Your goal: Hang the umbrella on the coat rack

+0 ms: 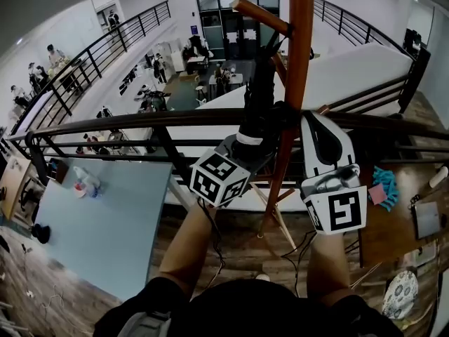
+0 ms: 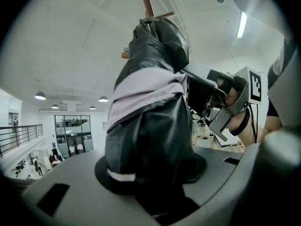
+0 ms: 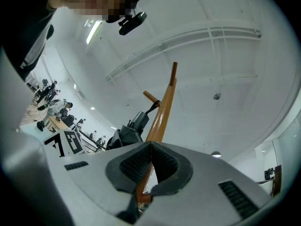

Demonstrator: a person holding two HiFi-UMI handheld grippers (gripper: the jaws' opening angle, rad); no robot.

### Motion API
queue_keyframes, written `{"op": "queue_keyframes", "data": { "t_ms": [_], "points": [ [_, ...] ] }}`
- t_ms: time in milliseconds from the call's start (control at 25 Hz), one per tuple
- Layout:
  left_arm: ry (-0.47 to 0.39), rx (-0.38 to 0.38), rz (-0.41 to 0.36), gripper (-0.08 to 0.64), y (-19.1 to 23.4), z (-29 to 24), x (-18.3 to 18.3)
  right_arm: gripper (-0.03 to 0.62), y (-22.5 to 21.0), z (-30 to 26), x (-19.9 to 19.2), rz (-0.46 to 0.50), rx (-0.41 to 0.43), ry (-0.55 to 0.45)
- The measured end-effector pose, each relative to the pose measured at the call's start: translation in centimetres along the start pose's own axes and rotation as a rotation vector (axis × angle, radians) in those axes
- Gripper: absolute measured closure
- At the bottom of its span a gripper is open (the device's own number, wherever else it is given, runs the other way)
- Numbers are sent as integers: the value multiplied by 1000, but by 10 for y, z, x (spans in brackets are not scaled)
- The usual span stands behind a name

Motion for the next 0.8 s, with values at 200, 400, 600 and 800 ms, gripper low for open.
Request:
{"op": "queue_keyframes", "data": {
  "t_ms": [200, 400, 600, 800],
  "points": [
    [9, 14, -13, 359, 0, 0, -3, 561, 2, 0, -3, -3, 10, 16],
    [12, 34, -21, 357, 0, -1, -5, 561, 5, 0, -7, -11, 13, 31],
    [12, 46, -29, 356, -1, 0, -7, 561, 8, 0, -13, -11, 21, 56],
    [6, 66, -45, 351, -3, 2, -4, 561, 8, 2, -13, -7, 23, 73]
  ]
}}
Point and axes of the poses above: the fingertips, and each gripper's own axes: z backward along the fingers, y to its left, x out of its top, the point moved 7 cm from there along z, backward along the fingers, and after that the axes turned 11 degrees about -x, right-handed, at the moved point
